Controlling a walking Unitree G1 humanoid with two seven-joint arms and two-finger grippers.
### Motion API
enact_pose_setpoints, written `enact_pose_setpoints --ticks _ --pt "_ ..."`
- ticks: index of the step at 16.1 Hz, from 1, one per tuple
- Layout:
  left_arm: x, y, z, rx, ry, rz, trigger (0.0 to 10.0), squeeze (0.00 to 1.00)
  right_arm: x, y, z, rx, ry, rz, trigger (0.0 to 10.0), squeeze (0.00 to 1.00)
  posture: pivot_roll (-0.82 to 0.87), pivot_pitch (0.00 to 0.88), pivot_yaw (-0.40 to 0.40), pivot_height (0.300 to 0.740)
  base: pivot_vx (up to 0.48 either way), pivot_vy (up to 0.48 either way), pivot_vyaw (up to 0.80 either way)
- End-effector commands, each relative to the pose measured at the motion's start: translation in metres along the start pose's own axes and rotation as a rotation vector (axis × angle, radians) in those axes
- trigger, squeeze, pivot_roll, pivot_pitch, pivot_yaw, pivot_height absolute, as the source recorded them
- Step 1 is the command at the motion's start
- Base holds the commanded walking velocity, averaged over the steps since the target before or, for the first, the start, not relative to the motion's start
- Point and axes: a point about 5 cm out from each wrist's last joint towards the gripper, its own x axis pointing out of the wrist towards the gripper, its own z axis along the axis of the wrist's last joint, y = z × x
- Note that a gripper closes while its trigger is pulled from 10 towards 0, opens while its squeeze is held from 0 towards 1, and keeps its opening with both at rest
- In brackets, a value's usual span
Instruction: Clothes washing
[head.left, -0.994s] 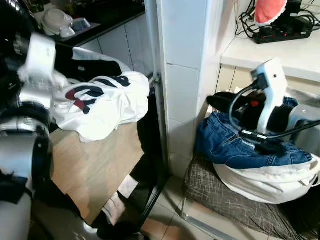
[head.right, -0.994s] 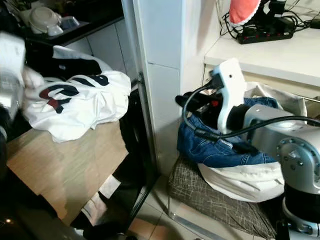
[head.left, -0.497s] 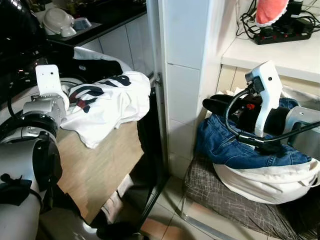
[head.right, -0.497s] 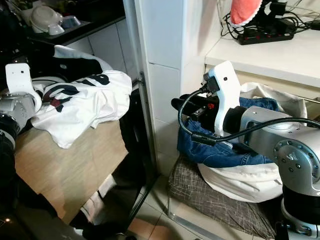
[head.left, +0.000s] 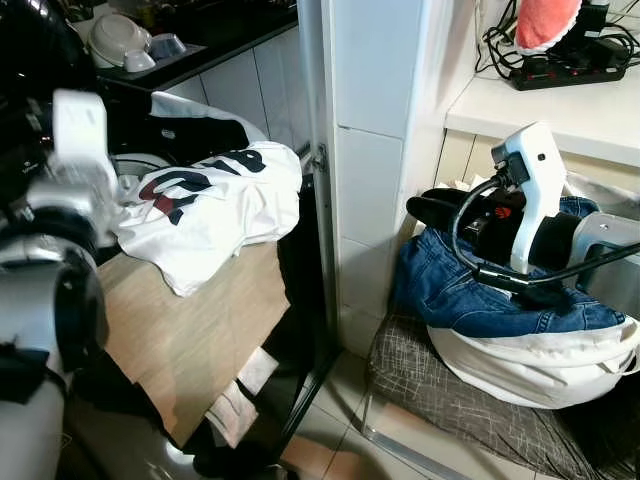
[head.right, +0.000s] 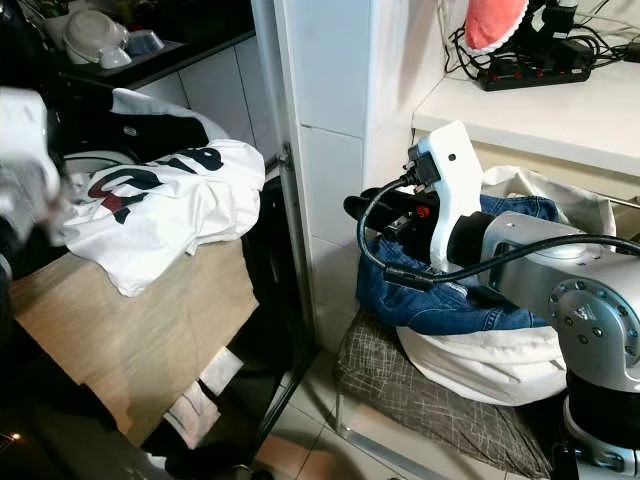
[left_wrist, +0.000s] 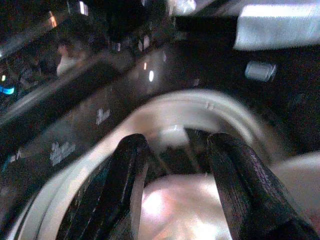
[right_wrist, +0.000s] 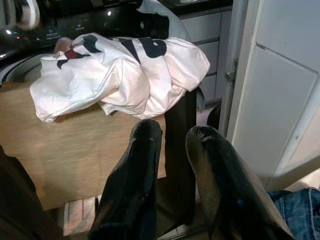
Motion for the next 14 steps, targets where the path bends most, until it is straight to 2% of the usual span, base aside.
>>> enact_pose_setpoints --ticks 1,2,3,4,5,6,7,8,9,10,11,12,13,14 --pt "-0.001 0.002 0.015 -0.091 -0.038 -0.029 10.0 0.0 -0.001 -0.001 0.002 -0.005 0.004 -0.008 10.0 0.0 -0.1 0.0 0.118 0.74 0.0 0.0 0.0" --pt "-0.002 0.003 0.019 -0.143 -0.05 -0.035 10.0 0.0 -0.001 -0.001 0.002 -0.006 0.005 -0.007 10.0 0.0 -0.1 0.0 0.118 0.74 0.0 0.0 0.0" --pt "-0.003 0.003 0.028 -0.256 -0.08 -0.047 10.0 0.0 0.0 -0.001 0.002 -0.005 0.003 -0.01 10.0 0.0 -0.11 0.0 0.12 0.74 0.0 0.0 0.0" --pt "-0.007 0.004 0.048 -0.302 -0.195 -0.055 10.0 0.0 0.0 -0.002 0.002 -0.005 -0.001 -0.02 10.0 0.0 -0.1 0.0 0.12 0.74 0.0 0.0 0.0" --pt "-0.008 0.004 0.054 -0.309 -0.23 -0.059 10.0 0.0 0.0 -0.002 0.002 -0.005 -0.002 -0.024 10.0 0.0 -0.11 0.0 0.12 0.74 0.0 0.0 0.0" --pt "-0.025 -0.052 0.082 -0.23 -0.4 -0.438 10.0 0.0 0.0 -0.005 -0.002 -0.014 0.004 -0.056 10.0 0.0 -0.1 0.0 0.119 0.74 0.0 0.0 0.0" --pt "-0.032 -0.071 0.085 -0.114 -0.464 -0.53 10.0 0.0 0.001 -0.005 -0.003 -0.013 0.006 -0.061 10.0 0.0 -0.1 0.0 0.119 0.74 0.0 0.0 0.0" --pt "-0.047 -0.116 0.072 0.072 -0.501 -0.686 10.0 0.0 0.001 -0.004 -0.005 -0.008 0.007 -0.065 10.0 0.0 -0.1 0.0 0.117 0.74 0.0 0.0 0.0" --pt "-0.054 -0.133 0.064 0.109 -0.518 -0.738 10.0 0.0 0.001 -0.004 -0.005 -0.006 0.006 -0.068 10.0 0.0 -0.1 0.0 0.118 0.74 0.0 0.0 0.0" --pt "-0.058 -0.142 0.059 0.117 -0.527 -0.767 10.0 0.0 0.001 -0.004 -0.005 -0.005 0.006 -0.07 10.0 0.0 -0.1 0.0 0.118 0.74 0.0 0.0 0.0" --pt "-0.067 -0.152 0.048 0.079 -0.602 -0.77 10.0 0.0 0.0 -0.004 -0.006 -0.006 0.008 -0.079 10.0 0.0 -0.11 0.0 0.122 0.74 0.0 0.0 0.0" --pt "-0.072 -0.152 0.04 0.05 -0.652 -0.729 10.0 0.4 -0.001 -0.004 -0.008 -0.008 0.011 -0.087 10.0 0.0 -0.11 0.0 0.12 0.74 0.0 0.0 0.0" --pt "-0.073 -0.152 0.035 0.049 -0.647 -0.728 10.0 1.0 -0.001 -0.004 -0.008 -0.008 0.012 -0.09 10.0 0.0 -0.11 0.0 0.119 0.74 0.0 0.0 0.0" --pt "-0.075 -0.151 0.023 0.075 -0.634 -0.739 10.0 1.0 -0.002 -0.004 -0.009 -0.005 0.012 -0.092 10.0 0.0 -0.1 0.0 0.115 0.74 0.0 0.0 0.0"
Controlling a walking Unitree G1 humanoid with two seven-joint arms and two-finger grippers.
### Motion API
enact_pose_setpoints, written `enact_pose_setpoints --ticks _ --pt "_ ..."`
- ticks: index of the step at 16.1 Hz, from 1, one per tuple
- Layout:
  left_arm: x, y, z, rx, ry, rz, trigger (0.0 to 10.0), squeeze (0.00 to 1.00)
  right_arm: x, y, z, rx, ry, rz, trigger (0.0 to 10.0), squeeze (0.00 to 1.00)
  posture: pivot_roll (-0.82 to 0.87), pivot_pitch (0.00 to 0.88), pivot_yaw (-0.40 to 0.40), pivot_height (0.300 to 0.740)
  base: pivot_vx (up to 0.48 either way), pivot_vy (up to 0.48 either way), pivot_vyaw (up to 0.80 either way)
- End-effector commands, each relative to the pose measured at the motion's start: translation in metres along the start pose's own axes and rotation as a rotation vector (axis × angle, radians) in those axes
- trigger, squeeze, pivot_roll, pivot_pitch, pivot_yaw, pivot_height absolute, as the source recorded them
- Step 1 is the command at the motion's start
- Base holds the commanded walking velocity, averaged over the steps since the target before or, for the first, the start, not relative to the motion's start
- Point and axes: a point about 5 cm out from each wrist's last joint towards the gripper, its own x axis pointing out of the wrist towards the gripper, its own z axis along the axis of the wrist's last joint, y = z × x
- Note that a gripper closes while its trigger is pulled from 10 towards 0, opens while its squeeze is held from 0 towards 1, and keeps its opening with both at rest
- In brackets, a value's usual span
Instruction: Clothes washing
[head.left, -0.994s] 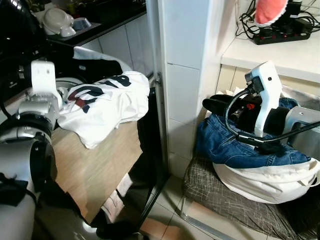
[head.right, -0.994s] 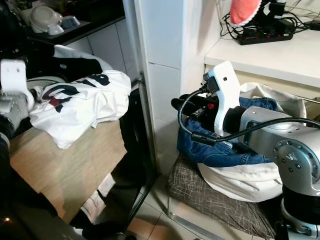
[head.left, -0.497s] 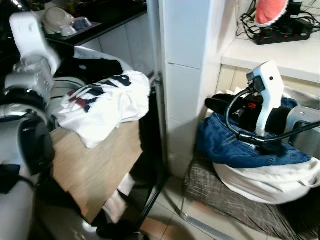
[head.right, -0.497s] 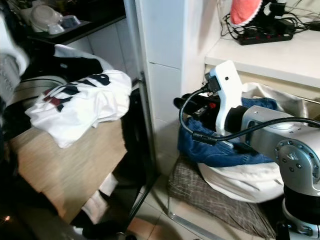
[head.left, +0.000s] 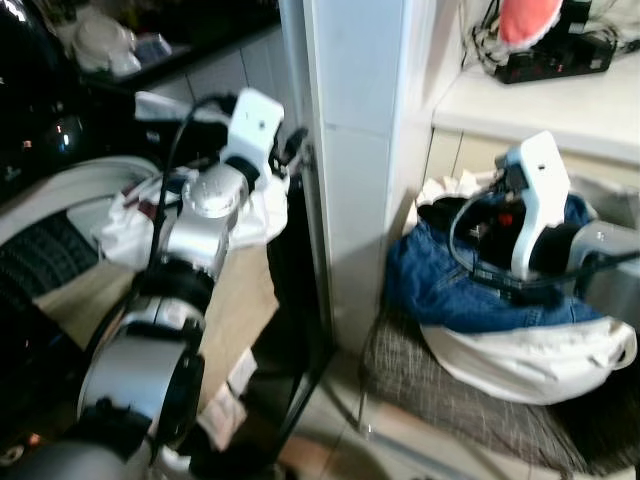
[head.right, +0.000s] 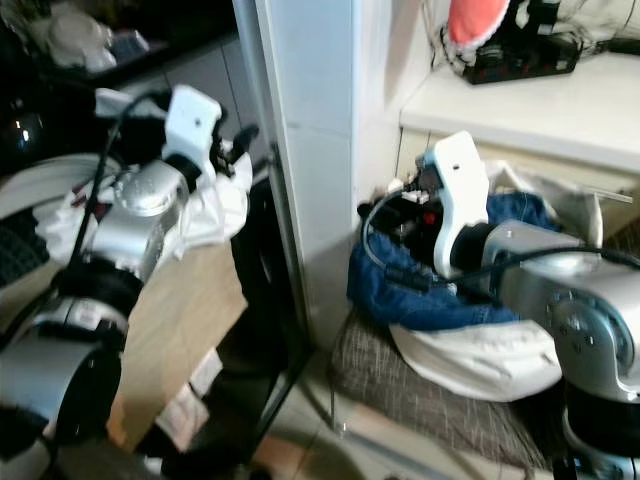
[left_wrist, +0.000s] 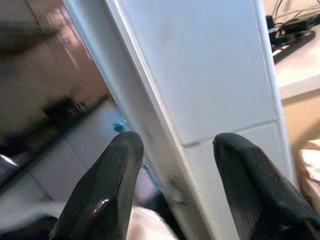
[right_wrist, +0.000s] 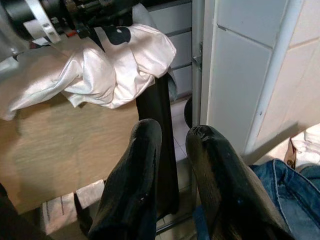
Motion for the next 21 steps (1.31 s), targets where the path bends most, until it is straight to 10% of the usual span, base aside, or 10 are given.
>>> enact_pose_setpoints --ticks 1,5,7,8,9,16,21 --pt "-0.009 0.005 -0.008 0.104 0.052 0.04 10.0 1.0 -0.002 0.003 0.001 -0.012 -0.009 -0.001 10.0 0.0 -0.1 0.0 0.112 0.74 0.0 0.0 0.0" --pt "-0.052 0.011 -0.028 0.102 0.155 0.289 10.0 1.0 -0.003 0.008 -0.007 -0.013 0.018 0.016 10.0 0.0 -0.1 0.0 0.115 0.74 0.0 0.0 0.0" --pt "-0.068 -0.007 -0.027 0.074 0.084 0.216 10.0 0.98 -0.003 0.008 -0.011 -0.014 0.028 0.001 10.0 0.0 -0.09 0.0 0.112 0.74 0.0 0.0 0.0" --pt "-0.073 -0.014 -0.025 0.075 0.07 0.18 10.0 0.2 -0.002 0.009 -0.014 -0.013 0.033 -0.007 10.0 0.0 -0.09 0.0 0.109 0.74 0.0 0.0 0.0" --pt "-0.078 -0.014 -0.028 0.12 0.096 0.182 10.0 0.0 -0.002 0.011 -0.018 -0.013 0.041 -0.004 10.0 0.0 -0.09 0.0 0.109 0.74 0.0 0.0 0.0" --pt "-0.07 0.001 -0.04 0.385 0.244 0.233 10.0 0.0 -0.009 0.056 -0.024 -0.089 -0.014 0.341 10.0 0.0 -0.09 0.0 0.117 0.74 0.0 0.0 0.0" --pt "-0.066 0.001 -0.049 0.239 0.278 0.265 10.0 0.0 0.006 0.034 -0.038 -0.199 -0.096 0.043 10.0 0.0 -0.09 0.0 0.116 0.74 0.0 0.0 0.0"
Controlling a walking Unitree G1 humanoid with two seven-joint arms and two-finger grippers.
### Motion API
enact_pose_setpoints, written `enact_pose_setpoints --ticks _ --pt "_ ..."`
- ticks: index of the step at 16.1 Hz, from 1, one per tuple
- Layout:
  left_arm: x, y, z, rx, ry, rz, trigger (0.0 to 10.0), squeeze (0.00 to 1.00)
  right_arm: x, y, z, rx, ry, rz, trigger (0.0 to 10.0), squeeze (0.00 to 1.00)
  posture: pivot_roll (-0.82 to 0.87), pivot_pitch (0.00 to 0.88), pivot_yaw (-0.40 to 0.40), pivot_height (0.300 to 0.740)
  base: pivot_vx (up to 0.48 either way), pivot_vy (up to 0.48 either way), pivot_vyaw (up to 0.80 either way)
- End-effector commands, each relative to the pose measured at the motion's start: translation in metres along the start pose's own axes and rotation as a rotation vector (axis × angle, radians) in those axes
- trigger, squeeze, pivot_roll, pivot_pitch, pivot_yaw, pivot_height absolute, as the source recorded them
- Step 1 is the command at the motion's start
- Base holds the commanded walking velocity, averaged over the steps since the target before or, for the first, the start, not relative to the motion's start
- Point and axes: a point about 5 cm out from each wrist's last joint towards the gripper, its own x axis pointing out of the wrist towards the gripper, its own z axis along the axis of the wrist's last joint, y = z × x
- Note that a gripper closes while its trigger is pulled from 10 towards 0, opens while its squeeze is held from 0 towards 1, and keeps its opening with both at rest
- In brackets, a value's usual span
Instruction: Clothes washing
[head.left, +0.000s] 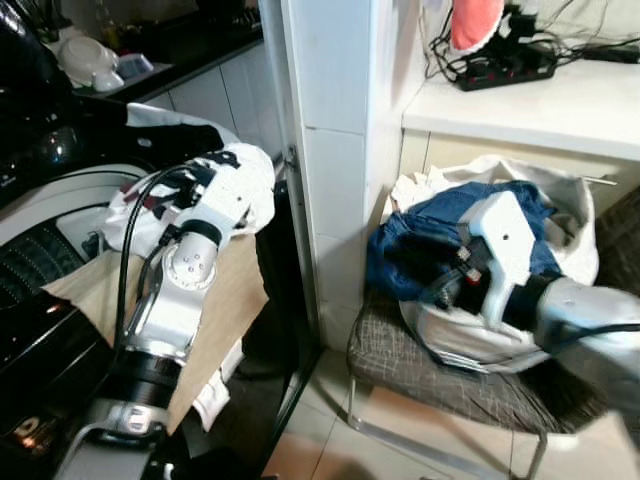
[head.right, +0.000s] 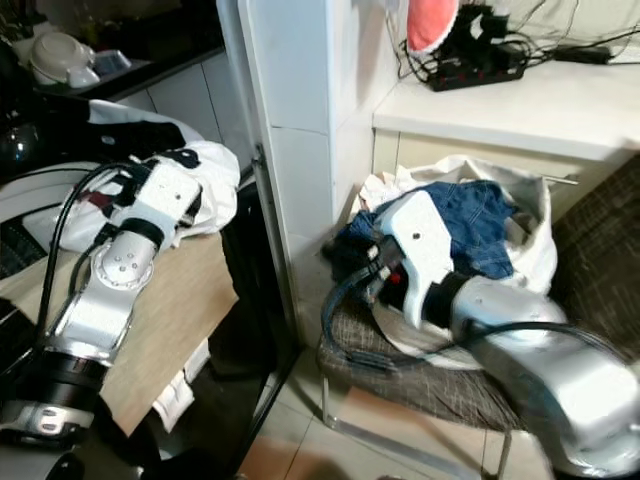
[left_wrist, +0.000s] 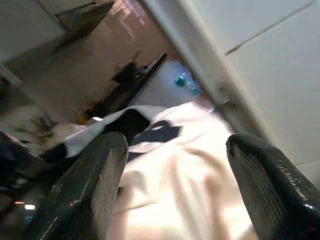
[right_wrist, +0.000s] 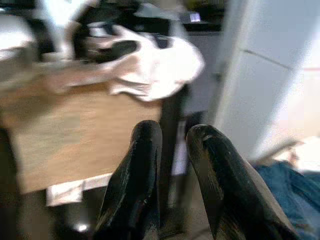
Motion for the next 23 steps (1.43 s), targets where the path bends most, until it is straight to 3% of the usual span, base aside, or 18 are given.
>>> enact_pose_setpoints --ticks 1,2,3,4,6,8,11,16,21,23 --pt "0.001 -0.002 0.003 -0.085 -0.016 -0.029 10.0 0.0 0.005 0.001 -0.004 -0.013 -0.017 -0.055 10.0 0.0 -0.09 0.0 0.115 0.74 0.0 0.0 0.0" --pt "0.0 -0.006 0.005 -0.149 -0.024 -0.047 10.0 0.0 0.006 0.001 -0.006 -0.001 -0.024 -0.073 10.0 0.0 -0.09 0.0 0.115 0.74 0.0 0.0 0.0" --pt "-0.002 -0.012 0.01 -0.369 -0.021 -0.087 10.0 0.0 0.007 0.0 -0.011 0.032 -0.026 -0.108 10.0 0.0 -0.09 0.0 0.108 0.74 0.0 0.0 0.0" --pt "-0.005 -0.015 0.016 -0.469 -0.039 -0.106 10.0 0.0 0.007 -0.002 -0.013 0.043 -0.042 -0.149 10.0 0.0 -0.09 0.0 0.093 0.74 0.0 0.0 0.0" --pt "-0.011 -0.02 0.026 -0.473 -0.101 -0.126 10.0 0.0 0.008 -0.003 -0.019 0.064 -0.073 -0.257 10.0 0.0 -0.08 0.0 0.07 0.74 0.0 0.0 0.0" --pt "-0.015 -0.024 0.027 -0.425 -0.111 -0.121 10.0 0.0 0.008 -0.003 -0.03 0.076 -0.06 -0.345 10.0 0.0 -0.07 0.0 0.053 0.74 0.0 0.0 0.0" --pt "-0.023 -0.04 0.034 -0.369 -0.14 -0.208 10.0 0.0 0.008 -0.007 -0.049 0.052 0.012 -0.474 10.0 0.0 -0.07 0.0 0.047 0.74 0.0 0.0 0.0" --pt "-0.027 -0.042 0.04 -0.4 -0.153 -0.221 10.0 0.0 0.003 -0.003 -0.054 0.016 -0.013 -0.522 10.0 0.0 -0.08 0.0 0.073 0.74 0.0 -0.31 0.0" --pt "-0.026 -0.034 0.036 -0.393 -0.137 -0.15 10.0 0.0 0.005 -0.006 -0.061 0.048 -0.002 -0.561 10.0 0.0 -0.07 0.0 0.07 0.74 0.0 -0.48 0.0" --pt "-0.023 -0.022 0.035 -0.391 -0.134 -0.043 10.0 0.0 0.007 -0.008 -0.064 0.114 0.004 -0.587 10.0 0.0 -0.07 0.0 0.067 0.74 0.0 0.0 0.0"
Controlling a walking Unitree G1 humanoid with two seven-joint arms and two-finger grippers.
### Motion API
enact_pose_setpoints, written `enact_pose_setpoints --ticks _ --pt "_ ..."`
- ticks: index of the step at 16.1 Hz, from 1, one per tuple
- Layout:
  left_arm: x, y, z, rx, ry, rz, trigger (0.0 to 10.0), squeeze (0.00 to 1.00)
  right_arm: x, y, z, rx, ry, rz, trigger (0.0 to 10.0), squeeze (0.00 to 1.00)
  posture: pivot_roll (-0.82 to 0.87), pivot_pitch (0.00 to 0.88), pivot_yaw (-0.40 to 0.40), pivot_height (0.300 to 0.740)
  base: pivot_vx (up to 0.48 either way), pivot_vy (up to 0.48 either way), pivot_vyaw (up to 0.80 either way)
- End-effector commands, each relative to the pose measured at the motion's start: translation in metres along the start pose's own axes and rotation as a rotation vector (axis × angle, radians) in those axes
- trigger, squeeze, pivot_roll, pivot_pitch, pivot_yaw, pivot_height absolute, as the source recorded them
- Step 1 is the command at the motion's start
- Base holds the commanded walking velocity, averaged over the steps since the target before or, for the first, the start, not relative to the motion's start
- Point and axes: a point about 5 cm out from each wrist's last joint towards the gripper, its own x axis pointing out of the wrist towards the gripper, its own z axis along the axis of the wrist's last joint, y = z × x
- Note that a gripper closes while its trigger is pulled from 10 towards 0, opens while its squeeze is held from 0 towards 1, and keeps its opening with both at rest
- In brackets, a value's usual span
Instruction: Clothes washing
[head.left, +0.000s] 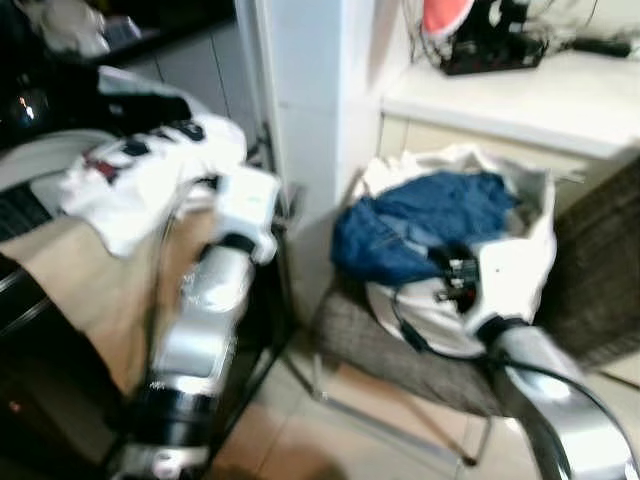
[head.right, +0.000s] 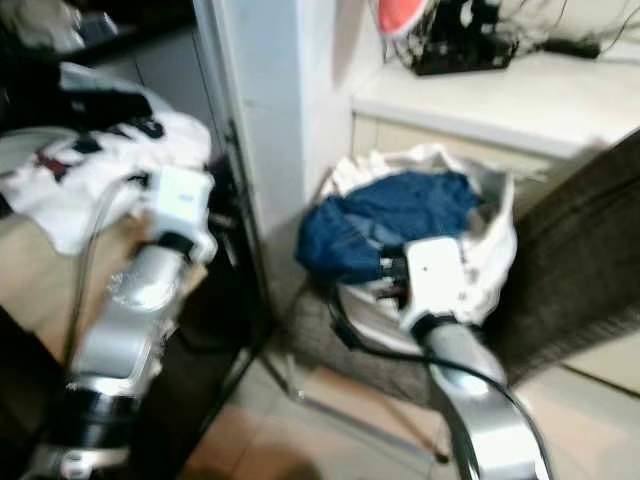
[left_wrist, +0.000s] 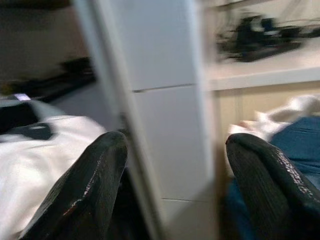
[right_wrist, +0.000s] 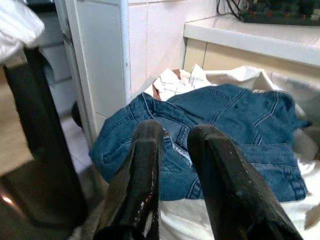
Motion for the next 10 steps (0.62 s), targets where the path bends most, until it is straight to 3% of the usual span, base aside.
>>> enact_pose_setpoints --ticks 1,3,9,10 --pt "0.0042 0.002 0.0072 0.024 -0.003 0.007 10.0 0.0 0.0017 -0.0065 -0.0009 0.018 0.015 -0.02 10.0 0.0 -0.06 0.0 0.067 0.74 0.0 0.0 0.0" --pt "0.0035 -0.0005 0.0097 -0.005 -0.03 -0.038 10.0 0.0 0.0026 -0.0044 -0.0007 0.007 0.016 0.016 10.0 0.0 -0.06 0.0 0.066 0.74 0.0 0.0 0.21" --pt "0.0015 -0.0012 0.0089 -0.003 -0.037 -0.058 10.0 0.0 0.0046 -0.0009 -0.003 -0.013 0.025 0.069 10.0 0.0 -0.06 0.0 0.069 0.74 0.41 0.0 0.8" --pt "0.0013 -0.0013 0.0085 -0.003 -0.035 -0.062 10.0 0.0 0.0047 -0.0018 -0.003 0.001 0.023 0.062 10.0 0.0 -0.06 0.0 0.07 0.74 0.401 0.0 0.0"
